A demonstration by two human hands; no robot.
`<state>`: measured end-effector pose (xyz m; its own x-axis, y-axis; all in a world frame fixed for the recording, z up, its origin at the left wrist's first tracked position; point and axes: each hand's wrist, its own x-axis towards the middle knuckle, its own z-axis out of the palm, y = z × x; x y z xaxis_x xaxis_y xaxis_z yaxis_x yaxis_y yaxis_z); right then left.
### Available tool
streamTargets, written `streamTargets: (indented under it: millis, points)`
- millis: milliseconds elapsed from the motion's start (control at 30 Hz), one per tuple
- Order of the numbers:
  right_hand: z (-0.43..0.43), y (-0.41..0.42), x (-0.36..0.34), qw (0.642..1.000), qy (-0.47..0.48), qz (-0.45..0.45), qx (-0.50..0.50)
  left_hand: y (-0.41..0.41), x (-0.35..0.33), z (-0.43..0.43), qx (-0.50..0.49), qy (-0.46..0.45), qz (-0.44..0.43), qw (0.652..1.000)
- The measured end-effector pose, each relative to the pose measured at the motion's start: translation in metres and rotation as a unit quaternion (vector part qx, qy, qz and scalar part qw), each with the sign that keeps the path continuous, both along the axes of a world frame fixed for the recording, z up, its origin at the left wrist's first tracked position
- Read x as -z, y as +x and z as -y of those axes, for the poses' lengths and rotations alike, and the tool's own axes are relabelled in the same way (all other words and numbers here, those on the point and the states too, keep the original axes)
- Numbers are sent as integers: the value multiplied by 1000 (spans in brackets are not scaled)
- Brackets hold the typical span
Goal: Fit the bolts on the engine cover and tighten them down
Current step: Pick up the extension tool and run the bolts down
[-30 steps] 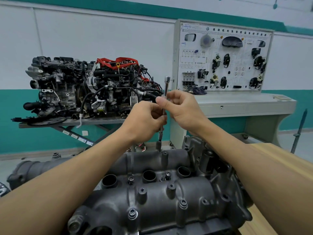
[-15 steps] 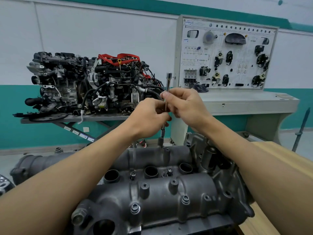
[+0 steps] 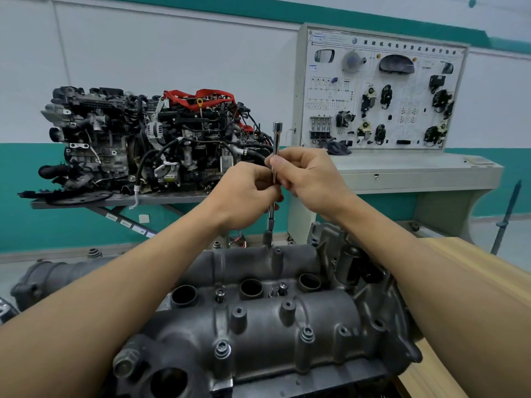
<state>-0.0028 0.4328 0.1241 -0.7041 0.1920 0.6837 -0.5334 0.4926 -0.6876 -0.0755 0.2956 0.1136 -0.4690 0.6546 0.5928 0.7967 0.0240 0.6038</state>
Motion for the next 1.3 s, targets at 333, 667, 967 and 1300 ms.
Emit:
streamTargets:
  millis: [333,667,967,1300]
  points:
    - [2,-1,0,1000,6,8,-10,1,-9,7,9,-32,11,999]
    - [5,0,0,1000,5,-6,31,2,-4,5,-18,-18,-19,999]
    - [7,3,-2,994,31,-42,91,2,-2,4,-24,-41,-46,998]
    - [5,2,-2,998,40,-15,35,1,-4,7,18,-84,-26,996]
